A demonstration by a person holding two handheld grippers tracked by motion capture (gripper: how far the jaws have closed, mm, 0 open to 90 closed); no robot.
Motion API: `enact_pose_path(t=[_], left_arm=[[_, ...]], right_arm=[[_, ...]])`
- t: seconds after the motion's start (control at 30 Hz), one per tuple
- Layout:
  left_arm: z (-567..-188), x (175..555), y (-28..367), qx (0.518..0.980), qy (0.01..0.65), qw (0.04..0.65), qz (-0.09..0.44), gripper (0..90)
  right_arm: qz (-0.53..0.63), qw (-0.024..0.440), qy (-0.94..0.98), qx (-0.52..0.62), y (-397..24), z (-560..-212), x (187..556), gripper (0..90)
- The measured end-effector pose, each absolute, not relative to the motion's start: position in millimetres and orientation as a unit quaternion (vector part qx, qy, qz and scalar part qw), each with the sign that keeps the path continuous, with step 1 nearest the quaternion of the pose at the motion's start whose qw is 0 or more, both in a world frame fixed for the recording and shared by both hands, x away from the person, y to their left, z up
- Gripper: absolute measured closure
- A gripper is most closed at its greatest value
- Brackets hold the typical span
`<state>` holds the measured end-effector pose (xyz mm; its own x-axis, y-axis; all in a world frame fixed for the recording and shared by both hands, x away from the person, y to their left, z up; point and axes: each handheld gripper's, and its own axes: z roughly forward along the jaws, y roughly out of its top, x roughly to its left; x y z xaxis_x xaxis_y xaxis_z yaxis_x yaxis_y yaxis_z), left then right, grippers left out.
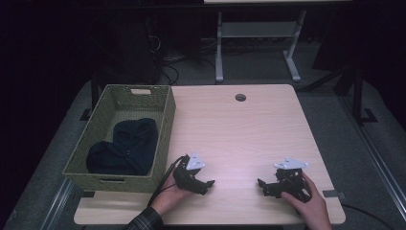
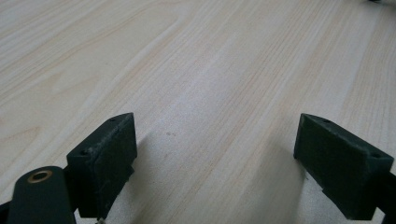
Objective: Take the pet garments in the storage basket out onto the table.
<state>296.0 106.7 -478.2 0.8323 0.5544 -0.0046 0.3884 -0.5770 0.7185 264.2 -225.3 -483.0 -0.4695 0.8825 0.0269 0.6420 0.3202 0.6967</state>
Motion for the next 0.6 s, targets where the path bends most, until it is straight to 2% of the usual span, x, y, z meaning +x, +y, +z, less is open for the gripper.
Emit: enact_pose_path(t=[0.6], left_arm=[[-470.6,300.3,105.4,0.888,0.272,0.358,0.098,13.4]], right_arm=[[0.329,0.183,0.791,0.482,-225.3,-483.0,264.1,0.0]])
